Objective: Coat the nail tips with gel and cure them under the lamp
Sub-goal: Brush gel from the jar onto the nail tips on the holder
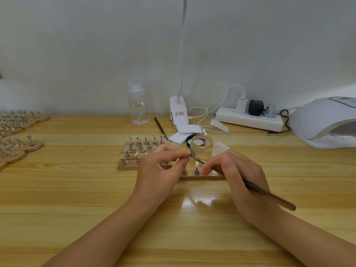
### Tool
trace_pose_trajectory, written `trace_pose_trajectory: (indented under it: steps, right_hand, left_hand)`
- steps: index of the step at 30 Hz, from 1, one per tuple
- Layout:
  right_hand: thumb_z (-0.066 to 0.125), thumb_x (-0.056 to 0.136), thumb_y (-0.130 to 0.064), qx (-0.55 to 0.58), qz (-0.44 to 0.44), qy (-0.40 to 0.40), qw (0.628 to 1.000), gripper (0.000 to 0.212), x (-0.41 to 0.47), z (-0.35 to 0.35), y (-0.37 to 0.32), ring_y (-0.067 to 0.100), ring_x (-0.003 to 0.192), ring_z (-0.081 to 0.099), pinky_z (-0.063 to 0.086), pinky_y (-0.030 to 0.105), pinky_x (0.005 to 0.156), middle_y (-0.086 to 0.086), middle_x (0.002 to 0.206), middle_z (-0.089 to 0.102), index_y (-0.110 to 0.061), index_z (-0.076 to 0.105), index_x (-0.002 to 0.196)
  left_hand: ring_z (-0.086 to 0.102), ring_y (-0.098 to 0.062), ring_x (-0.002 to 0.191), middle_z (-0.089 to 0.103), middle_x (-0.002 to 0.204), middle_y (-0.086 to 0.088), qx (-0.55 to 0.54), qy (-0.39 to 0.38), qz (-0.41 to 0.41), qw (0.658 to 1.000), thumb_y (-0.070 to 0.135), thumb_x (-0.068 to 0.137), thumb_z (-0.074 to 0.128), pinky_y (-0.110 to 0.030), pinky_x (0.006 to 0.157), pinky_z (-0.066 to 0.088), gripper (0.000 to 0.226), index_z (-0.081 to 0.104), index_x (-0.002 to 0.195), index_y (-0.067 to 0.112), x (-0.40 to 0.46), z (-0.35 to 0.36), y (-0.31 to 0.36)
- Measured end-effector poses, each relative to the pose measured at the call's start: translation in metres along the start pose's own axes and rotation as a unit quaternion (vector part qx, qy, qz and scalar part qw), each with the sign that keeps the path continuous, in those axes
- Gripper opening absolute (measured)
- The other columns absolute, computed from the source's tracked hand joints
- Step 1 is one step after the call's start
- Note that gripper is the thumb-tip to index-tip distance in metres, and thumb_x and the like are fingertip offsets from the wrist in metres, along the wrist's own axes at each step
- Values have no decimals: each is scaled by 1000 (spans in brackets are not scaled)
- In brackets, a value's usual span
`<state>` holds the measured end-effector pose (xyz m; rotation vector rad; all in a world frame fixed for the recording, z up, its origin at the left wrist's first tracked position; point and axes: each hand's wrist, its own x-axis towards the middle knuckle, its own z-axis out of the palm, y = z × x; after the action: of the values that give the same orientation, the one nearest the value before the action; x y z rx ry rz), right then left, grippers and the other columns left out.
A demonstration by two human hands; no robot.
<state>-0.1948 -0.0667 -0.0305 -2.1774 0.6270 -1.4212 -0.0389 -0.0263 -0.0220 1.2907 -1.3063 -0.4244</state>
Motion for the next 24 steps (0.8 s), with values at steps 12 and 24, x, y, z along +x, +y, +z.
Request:
trace_pose_trajectory:
  steps: [12,24]
  right_hand:
    - [31,90,-25,-1,-34,17,999,42,-1,-1,0,5,59,56,43,23,60,-8,60,63,-16,64,66]
    - [33,90,-27,-42,-39,16,998,40,0,-1,-1,10,65,58,46,34,62,-9,69,65,-14,66,72]
  left_hand:
    - [58,-2,74,63,80,9,7,-2,-4,1000,5,75,70,-13,55,45,31,68,74,36,0,0,0]
    - [58,-1,68,62,79,9,15,-6,8,1000,5,75,70,-14,52,44,31,68,75,36,-1,0,0]
